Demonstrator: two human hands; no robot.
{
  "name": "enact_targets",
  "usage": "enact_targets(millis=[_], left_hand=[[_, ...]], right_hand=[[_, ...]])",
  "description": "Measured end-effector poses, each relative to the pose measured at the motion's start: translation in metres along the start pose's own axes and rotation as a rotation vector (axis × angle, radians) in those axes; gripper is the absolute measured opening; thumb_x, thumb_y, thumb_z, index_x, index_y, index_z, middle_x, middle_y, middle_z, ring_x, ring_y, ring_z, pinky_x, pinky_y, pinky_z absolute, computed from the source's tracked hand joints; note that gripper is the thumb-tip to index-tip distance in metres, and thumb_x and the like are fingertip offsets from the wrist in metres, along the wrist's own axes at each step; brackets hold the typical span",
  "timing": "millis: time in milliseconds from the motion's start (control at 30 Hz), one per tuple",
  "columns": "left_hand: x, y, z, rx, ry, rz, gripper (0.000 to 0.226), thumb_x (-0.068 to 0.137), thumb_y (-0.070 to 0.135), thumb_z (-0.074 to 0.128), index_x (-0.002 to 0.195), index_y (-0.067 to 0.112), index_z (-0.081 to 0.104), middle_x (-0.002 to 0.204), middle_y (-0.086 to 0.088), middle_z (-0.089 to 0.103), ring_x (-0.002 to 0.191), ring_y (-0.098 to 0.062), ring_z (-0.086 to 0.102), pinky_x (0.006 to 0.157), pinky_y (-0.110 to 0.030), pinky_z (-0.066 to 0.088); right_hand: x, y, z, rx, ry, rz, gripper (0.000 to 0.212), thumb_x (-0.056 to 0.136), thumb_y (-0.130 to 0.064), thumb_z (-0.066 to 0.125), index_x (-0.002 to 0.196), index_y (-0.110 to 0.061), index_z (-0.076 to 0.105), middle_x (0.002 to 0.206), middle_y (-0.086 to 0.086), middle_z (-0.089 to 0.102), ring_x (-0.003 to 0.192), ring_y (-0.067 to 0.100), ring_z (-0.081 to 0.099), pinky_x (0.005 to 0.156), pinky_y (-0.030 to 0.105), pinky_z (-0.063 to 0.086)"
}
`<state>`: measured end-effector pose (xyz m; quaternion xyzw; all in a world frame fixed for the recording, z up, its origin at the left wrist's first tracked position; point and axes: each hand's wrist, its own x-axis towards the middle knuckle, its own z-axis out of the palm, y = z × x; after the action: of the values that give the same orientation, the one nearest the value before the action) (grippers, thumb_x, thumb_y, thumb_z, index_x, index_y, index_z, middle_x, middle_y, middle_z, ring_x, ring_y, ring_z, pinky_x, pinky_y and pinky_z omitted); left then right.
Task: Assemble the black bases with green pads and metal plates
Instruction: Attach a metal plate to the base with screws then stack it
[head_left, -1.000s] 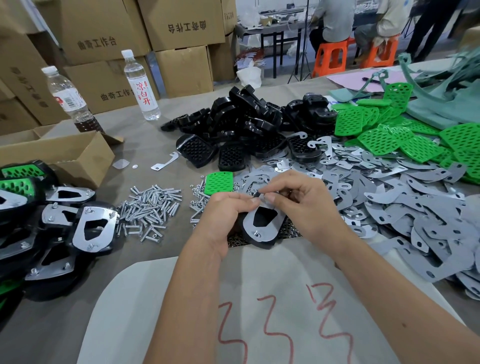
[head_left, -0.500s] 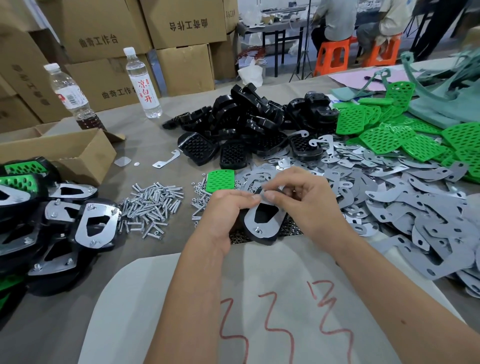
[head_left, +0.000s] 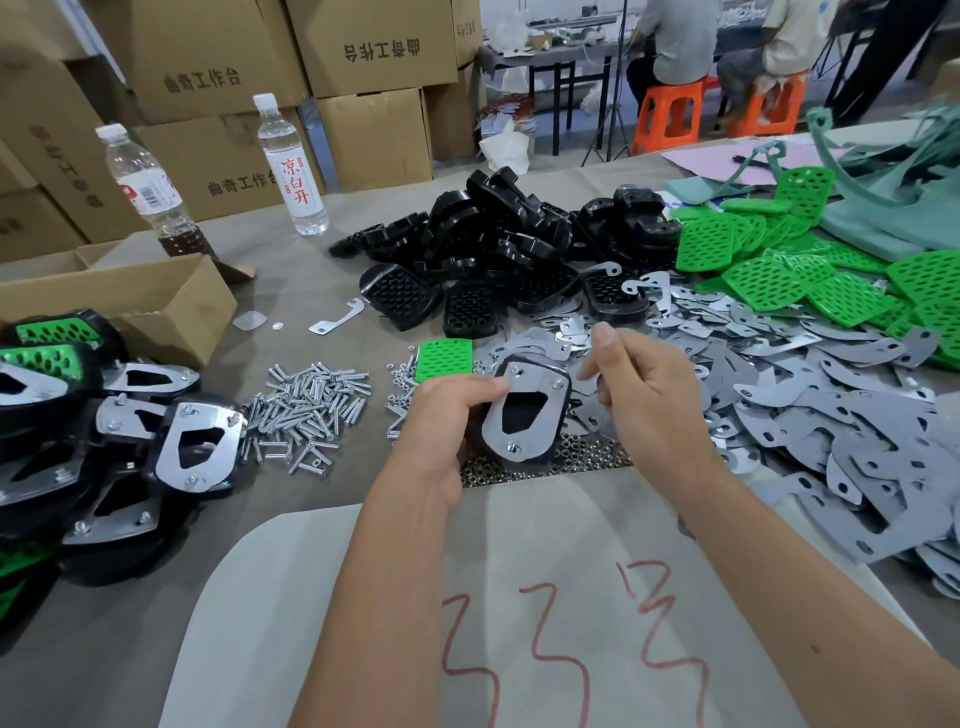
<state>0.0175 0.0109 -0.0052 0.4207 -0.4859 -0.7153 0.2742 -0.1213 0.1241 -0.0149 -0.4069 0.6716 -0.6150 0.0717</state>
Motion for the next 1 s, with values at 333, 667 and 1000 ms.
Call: enact_targets(millis=[333,667,1000], left_hand=[[0.004,-0.003,-0.008,0.087,0.282,0.301,0.045,0.079,-0.002,0.072,0.109,0.029,0.059,0.087,-0.002,0.078,0.085,-0.024,0.077,0.078,-0.043,0.061],[0.005,-0.008,-0.007,0.587,0.374,0.529,0.007,0.084,0.02,0.079,0.086,0.025,0.073,0.073,0.018,0.066,0.072,0.006,0.063,0.063,-0.014,0.044],[0.011,-0.007,-0.015,0.597,0.441,0.536,0.017,0.088,0.011,0.072,0.079,0.024,0.076,0.08,0.014,0.072,0.083,-0.011,0.067,0.075,-0.027,0.049]], right_hand=[[0.005,0.001,-0.005,-0.63,-0.577,-0.105,0.014,0.091,-0.029,0.077,0.082,-0.035,0.069,0.103,-0.012,0.054,0.103,0.012,0.05,0.086,0.03,0.038],[-0.002,-0.004,0.008,-0.675,-0.457,-0.068,0.033,0.076,-0.056,0.084,0.082,-0.031,0.063,0.095,-0.011,0.053,0.095,0.013,0.05,0.077,0.035,0.044],[0.005,-0.008,-0.012,-0.569,-0.676,-0.039,0.017,0.081,-0.03,0.088,0.075,-0.033,0.072,0.098,-0.01,0.06,0.094,-0.001,0.051,0.076,0.012,0.036]])
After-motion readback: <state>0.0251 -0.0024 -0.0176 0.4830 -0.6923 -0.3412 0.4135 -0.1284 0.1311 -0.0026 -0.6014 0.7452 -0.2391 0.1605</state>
